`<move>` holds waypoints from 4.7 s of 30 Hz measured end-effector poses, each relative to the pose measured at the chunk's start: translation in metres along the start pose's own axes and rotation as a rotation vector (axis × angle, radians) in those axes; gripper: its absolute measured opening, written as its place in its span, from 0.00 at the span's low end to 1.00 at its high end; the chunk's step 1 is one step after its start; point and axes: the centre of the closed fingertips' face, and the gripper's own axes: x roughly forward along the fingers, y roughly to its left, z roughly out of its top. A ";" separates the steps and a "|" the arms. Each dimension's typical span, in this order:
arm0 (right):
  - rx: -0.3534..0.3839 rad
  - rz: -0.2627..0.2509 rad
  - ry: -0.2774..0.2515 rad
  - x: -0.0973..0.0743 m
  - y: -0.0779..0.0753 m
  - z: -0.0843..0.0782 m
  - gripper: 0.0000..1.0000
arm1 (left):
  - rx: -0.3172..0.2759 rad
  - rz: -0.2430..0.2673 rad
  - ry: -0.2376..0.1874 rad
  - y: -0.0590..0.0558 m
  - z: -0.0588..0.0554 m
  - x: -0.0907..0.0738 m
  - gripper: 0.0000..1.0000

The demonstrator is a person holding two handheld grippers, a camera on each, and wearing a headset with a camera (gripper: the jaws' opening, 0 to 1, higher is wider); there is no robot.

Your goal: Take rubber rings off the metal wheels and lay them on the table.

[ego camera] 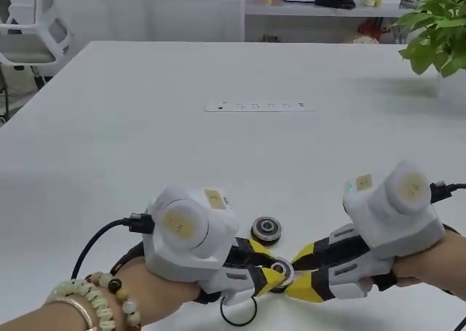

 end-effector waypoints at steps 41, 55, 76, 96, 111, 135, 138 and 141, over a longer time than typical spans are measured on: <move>0.237 -0.039 -0.060 -0.016 -0.013 0.012 0.00 | -0.019 0.012 -0.002 0.001 0.000 -0.003 0.14; 0.269 -0.023 -0.070 -0.016 -0.007 0.016 0.00 | 0.001 0.014 0.006 0.001 -0.001 -0.003 0.13; 0.296 0.008 -0.100 -0.013 -0.004 0.022 0.00 | 0.014 0.015 0.009 0.001 -0.001 -0.003 0.13; 0.294 0.008 -0.186 -0.020 -0.006 0.041 0.00 | 0.016 0.018 0.010 0.002 -0.001 -0.003 0.13; 0.297 -0.033 -0.109 -0.016 -0.010 0.025 0.00 | -0.003 0.013 0.009 0.000 -0.001 -0.003 0.14; 0.313 -0.056 -0.164 -0.027 -0.019 0.036 0.00 | -0.011 -0.011 -0.045 0.001 0.039 -0.035 0.36; 0.312 -0.062 -0.177 -0.029 -0.019 0.041 0.00 | -0.005 -0.018 -0.065 0.000 0.051 -0.042 0.39; 0.312 -0.067 -0.198 -0.032 -0.019 0.046 0.00 | 0.009 -0.028 -0.070 0.000 0.062 -0.049 0.45</move>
